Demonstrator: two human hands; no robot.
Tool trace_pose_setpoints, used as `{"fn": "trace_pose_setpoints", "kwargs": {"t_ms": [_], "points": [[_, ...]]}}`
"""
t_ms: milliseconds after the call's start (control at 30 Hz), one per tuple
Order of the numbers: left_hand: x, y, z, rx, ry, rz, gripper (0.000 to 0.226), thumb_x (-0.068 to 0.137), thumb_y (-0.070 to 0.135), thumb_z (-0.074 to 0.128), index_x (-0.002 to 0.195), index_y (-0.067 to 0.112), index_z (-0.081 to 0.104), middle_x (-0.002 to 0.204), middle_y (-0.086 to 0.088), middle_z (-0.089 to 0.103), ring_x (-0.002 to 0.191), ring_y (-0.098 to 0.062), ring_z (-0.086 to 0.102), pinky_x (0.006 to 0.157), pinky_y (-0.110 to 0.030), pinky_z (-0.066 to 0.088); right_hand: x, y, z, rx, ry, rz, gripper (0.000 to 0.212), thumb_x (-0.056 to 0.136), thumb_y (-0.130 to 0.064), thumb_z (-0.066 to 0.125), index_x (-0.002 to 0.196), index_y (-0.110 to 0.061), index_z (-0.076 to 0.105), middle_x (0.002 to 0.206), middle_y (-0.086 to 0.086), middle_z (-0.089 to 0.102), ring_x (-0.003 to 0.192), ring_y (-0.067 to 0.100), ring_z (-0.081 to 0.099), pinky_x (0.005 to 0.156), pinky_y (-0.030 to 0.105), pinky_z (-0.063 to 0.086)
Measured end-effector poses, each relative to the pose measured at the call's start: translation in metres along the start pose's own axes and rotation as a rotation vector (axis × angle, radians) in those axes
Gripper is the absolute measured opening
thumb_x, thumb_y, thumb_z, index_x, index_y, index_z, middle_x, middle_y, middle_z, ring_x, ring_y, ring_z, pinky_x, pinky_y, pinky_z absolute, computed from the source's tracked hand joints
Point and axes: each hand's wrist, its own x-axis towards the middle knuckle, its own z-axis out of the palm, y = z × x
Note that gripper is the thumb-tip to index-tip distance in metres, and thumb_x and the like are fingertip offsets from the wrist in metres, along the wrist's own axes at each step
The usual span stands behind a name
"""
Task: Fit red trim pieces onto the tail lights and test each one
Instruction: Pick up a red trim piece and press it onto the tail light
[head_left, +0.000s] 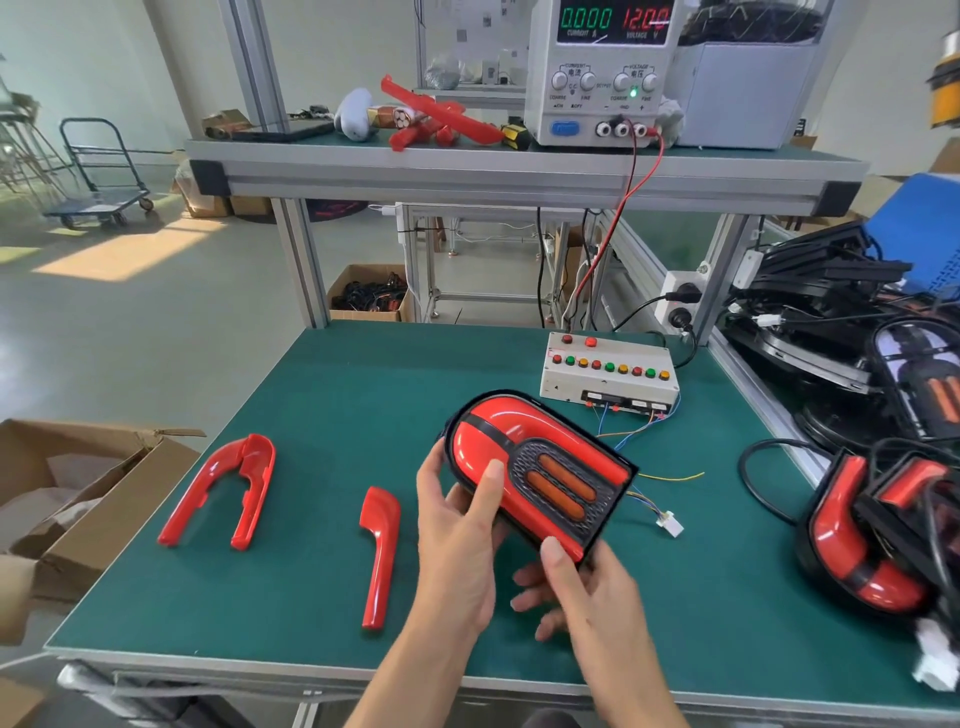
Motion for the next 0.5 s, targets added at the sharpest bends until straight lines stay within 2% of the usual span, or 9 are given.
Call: {"fn": "trace_pose_setpoints", "kwargs": {"t_ms": [100,167,233,333,500], "points": [[-0.005,-0.003,-0.005,-0.003,-0.001,0.01,0.067,0.079,0.028,0.077,0.139,0.03,0.047,0.114,-0.007,0.074,0.107,-0.025,0.071,0.092,-0.048,0.059,0.003,0.004,0.001,0.04,0.062,-0.005,0.051,0.077,-0.052,0.07,0.107,-0.01,0.068,0.08,0.015,0.077,0.068,0.031,0.075,0.048,0.029,0.051],[-0.007,-0.004,-0.008,-0.006,0.003,0.021,0.066,0.081,0.026,0.079,0.14,0.031,0.047,0.116,-0.007,0.073,0.109,-0.025,0.07,0.094,-0.052,0.058,0.002,0.007,0.0,0.071,0.044,0.006,0.047,0.084,-0.048,0.071,0.111,-0.01,0.068,0.084,0.016,0.077,0.072,0.032,0.075,0.05,0.03,0.054],[-0.008,-0.006,-0.01,-0.01,0.0,0.037,0.064,0.084,0.024,0.081,0.139,0.031,0.048,0.118,-0.007,0.073,0.109,-0.023,0.07,0.089,-0.046,0.06,0.002,0.01,-0.001,0.085,0.026,0.008,0.043,0.089,-0.049,0.066,0.112,-0.013,0.069,0.087,0.015,0.078,0.075,0.033,0.076,0.052,0.03,0.056],[-0.009,-0.007,-0.011,-0.012,-0.011,0.043,0.061,0.084,0.024,0.077,0.137,0.034,0.049,0.12,-0.009,0.072,0.11,-0.023,0.07,0.085,-0.04,0.06,0.003,0.011,-0.001,0.082,0.051,0.005,0.044,0.083,-0.05,0.064,0.108,-0.016,0.073,0.087,0.014,0.078,0.075,0.032,0.077,0.054,0.028,0.057],[-0.009,-0.009,-0.012,-0.044,-0.002,0.043,0.058,0.085,0.02,0.074,0.137,0.029,0.049,0.117,-0.01,0.072,0.103,-0.018,0.072,0.078,-0.037,0.059,0.004,0.013,-0.003,0.084,0.066,-0.017,0.044,0.081,-0.05,0.067,0.102,-0.012,0.075,0.079,0.018,0.076,0.066,0.033,0.074,0.055,0.026,0.057]]}}
